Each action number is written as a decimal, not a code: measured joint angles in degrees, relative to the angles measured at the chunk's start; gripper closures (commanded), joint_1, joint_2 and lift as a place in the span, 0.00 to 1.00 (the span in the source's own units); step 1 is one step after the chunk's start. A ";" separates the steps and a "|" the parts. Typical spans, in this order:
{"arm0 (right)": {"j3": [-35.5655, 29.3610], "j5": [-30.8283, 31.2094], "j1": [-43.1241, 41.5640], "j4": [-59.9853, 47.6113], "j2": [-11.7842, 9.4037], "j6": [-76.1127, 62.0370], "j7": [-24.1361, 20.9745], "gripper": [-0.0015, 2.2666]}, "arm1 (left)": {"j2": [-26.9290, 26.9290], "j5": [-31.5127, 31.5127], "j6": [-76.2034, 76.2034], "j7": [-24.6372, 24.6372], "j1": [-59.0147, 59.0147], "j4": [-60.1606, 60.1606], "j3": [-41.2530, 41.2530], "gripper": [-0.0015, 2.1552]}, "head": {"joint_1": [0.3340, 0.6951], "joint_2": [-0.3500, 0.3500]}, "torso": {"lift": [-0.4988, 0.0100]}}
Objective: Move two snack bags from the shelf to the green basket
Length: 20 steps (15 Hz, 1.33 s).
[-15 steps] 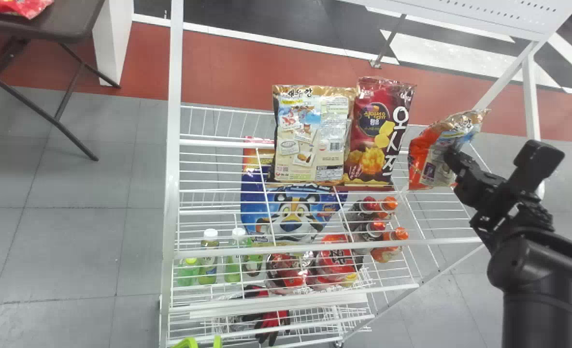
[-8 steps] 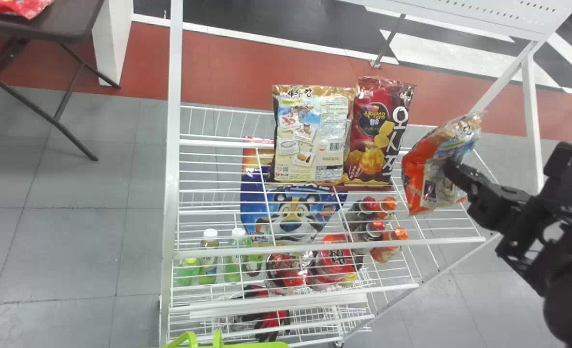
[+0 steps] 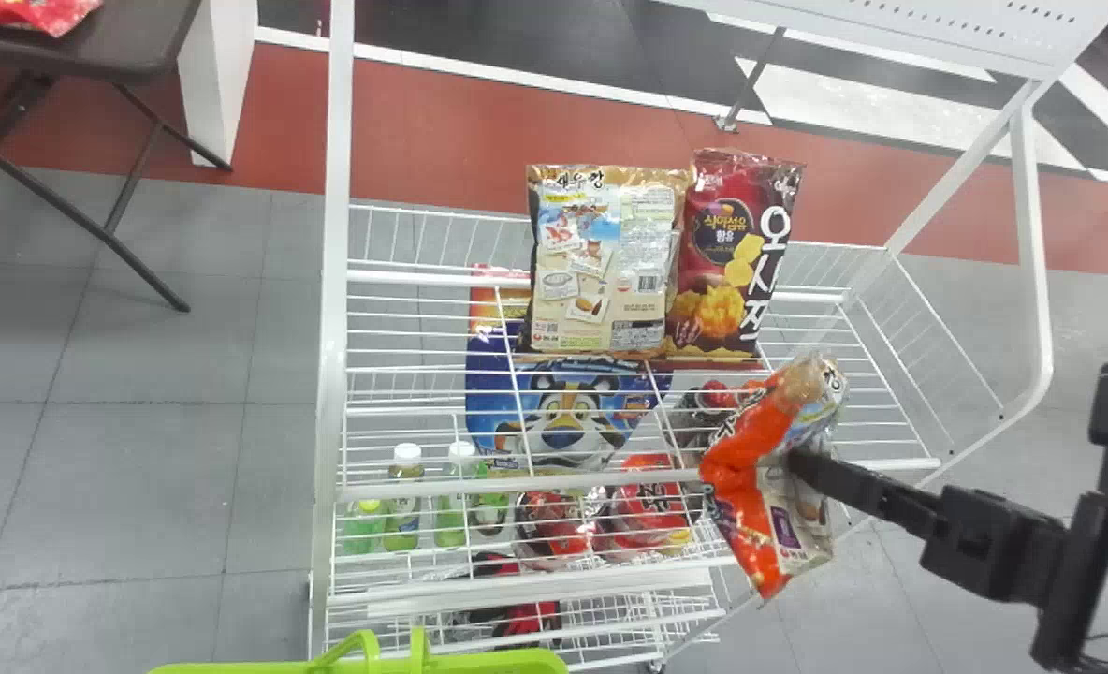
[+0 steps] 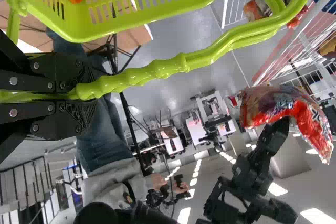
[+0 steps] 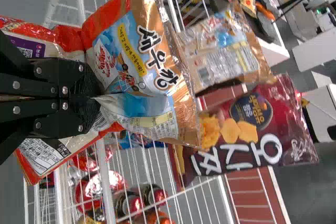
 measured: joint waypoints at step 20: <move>45.30 16.64 16.55 11.23 0.88 0.18 -3.66 0.99 | -0.27 0.27 -0.49 -0.24 1.67 -1.46 -0.19 1.00 | 1.00 0.00 | 0.95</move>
